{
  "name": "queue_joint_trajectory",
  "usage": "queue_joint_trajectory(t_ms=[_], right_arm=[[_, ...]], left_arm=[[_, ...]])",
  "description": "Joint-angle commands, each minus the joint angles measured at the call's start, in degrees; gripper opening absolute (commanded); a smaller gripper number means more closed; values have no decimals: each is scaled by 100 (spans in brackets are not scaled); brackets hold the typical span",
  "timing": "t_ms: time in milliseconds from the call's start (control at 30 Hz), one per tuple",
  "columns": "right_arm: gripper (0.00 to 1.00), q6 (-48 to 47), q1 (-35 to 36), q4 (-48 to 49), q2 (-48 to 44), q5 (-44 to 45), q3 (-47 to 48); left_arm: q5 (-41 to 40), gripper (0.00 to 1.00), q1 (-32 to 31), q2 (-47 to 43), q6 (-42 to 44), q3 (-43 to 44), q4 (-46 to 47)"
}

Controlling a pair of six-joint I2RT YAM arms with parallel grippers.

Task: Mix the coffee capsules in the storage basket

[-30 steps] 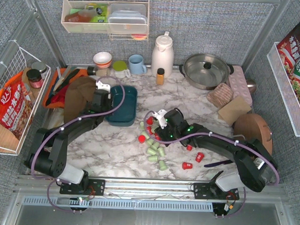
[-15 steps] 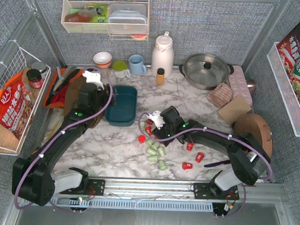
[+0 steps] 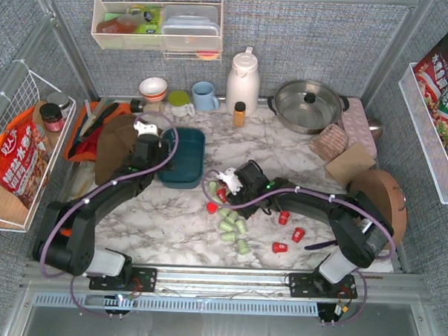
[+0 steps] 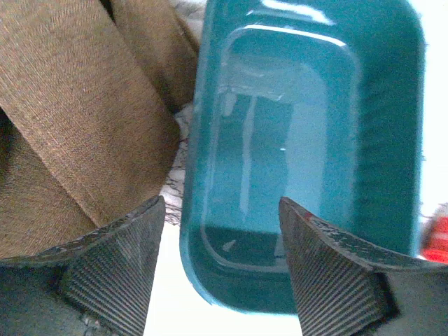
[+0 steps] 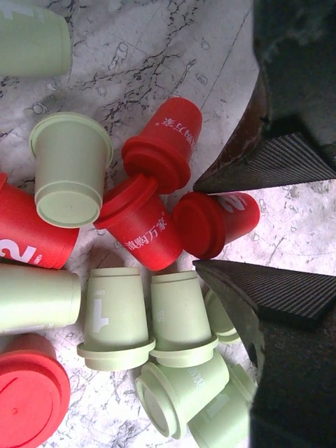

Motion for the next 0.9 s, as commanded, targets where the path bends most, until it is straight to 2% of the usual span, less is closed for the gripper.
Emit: queue_joint_trajectory(t_ms=[0, 233, 433, 667, 867], right_arm=[[46, 63, 11, 79, -104, -35, -11], [45, 99, 10, 214, -326, -132, -196], [44, 103, 12, 279, -387, -157, -238], [44, 90, 12, 298, -392, -161, -238], [44, 103, 16, 293, -409, -162, -238]], left_arm=[[-435, 73, 25, 590, -113, 112, 309], [-370, 57, 239, 1387, 188, 307, 495], [228, 30, 233, 1310, 776, -111, 1322], [537, 20, 138, 599, 1222, -1062, 2885], [863, 15, 61, -86, 1618, -2041, 4433]])
